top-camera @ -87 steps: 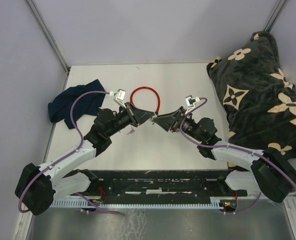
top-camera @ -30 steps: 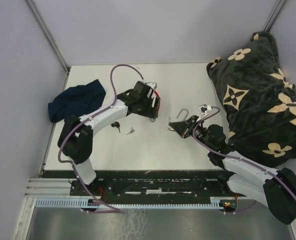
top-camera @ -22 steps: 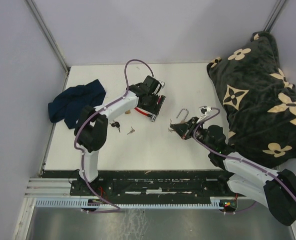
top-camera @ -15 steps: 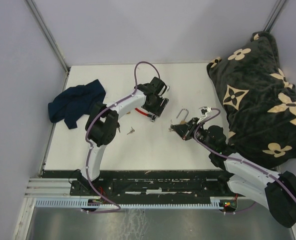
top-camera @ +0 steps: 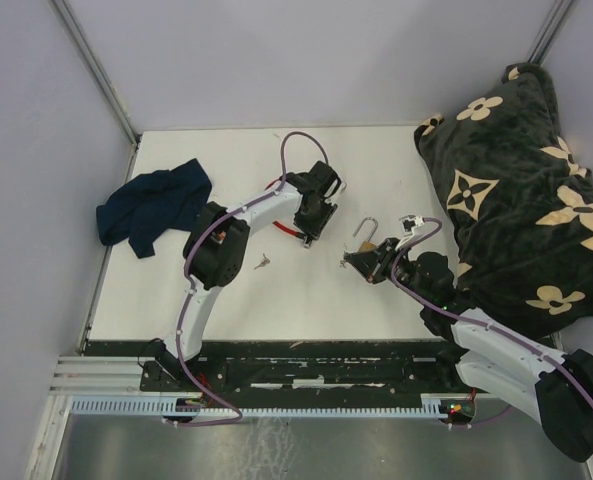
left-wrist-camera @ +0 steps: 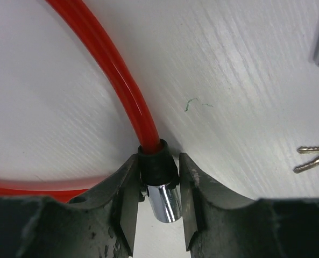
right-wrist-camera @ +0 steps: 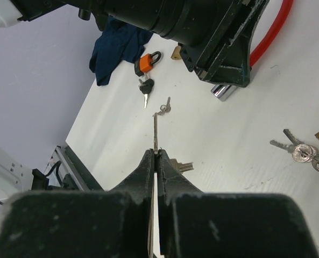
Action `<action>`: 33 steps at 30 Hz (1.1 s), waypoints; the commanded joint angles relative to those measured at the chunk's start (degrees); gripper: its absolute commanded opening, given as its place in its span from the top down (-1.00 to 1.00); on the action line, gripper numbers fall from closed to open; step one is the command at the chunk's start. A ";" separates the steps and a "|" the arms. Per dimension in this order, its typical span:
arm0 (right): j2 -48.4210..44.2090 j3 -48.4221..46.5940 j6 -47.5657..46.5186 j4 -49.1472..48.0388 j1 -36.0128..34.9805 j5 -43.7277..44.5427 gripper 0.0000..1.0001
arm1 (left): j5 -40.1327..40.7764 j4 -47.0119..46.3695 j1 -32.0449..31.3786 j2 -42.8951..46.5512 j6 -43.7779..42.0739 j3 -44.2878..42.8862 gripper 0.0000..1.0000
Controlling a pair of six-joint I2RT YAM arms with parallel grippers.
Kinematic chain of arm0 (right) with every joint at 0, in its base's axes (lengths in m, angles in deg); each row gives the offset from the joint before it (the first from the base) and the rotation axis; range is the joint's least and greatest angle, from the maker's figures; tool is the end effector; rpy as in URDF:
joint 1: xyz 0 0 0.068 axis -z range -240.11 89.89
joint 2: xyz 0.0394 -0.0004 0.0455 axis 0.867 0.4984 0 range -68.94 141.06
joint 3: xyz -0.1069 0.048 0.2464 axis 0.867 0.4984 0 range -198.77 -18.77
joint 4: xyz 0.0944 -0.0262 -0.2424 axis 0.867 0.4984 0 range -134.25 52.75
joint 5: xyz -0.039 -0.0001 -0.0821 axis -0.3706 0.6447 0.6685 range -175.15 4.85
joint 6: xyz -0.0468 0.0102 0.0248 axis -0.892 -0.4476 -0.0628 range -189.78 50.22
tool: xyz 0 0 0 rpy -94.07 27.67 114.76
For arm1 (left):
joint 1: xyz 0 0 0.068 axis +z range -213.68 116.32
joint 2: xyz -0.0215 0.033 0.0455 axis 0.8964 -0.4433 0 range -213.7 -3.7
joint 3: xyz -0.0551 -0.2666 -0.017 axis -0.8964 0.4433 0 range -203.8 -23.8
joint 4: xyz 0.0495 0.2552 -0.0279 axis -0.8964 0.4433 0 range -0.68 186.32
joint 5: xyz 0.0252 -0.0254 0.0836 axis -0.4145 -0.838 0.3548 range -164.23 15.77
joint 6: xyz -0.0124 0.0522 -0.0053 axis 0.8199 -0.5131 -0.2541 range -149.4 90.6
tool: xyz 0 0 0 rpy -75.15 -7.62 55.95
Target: Unlock with the key
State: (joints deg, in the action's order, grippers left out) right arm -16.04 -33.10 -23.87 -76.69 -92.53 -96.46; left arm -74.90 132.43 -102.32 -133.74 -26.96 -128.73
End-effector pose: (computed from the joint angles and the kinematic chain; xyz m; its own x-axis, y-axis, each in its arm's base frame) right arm 0.1633 0.1122 0.2066 -0.5585 0.4797 -0.6767 -0.4156 0.5442 0.7288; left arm 0.3730 -0.2987 0.1641 -0.7515 0.5460 -0.3703 0.5962 0.8024 -0.0266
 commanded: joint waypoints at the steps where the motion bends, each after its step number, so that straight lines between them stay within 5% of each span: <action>1: -2.44 -0.56 -1.58 1.91 0.34 1.05 0.96 | -5.05 -0.82 -1.50 2.20 6.71 3.39 0.24; 11: -4.68 -3.36 -3.18 13.76 0.34 0.19 0.96 | -8.50 -10.38 -1.93 12.72 30.29 13.82 0.68; 18: -3.63 -3.43 -3.06 14.48 0.32 0.15 0.96 | -1.41 -10.71 -4.21 11.95 37.90 15.86 0.50; 27: -4.62 -3.19 -3.46 16.59 0.34 0.75 0.96 | 7.75 -1.42 -7.91 7.53 30.88 9.58 -0.04; 33: -4.15 -3.16 -3.39 16.71 0.33 0.73 0.96 | 8.58 1.41 -9.50 5.31 27.52 8.86 -0.14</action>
State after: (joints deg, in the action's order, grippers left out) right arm -19.69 -33.77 -26.47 -58.81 -92.34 -96.51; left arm -68.87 130.35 -110.95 -126.64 4.14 -117.78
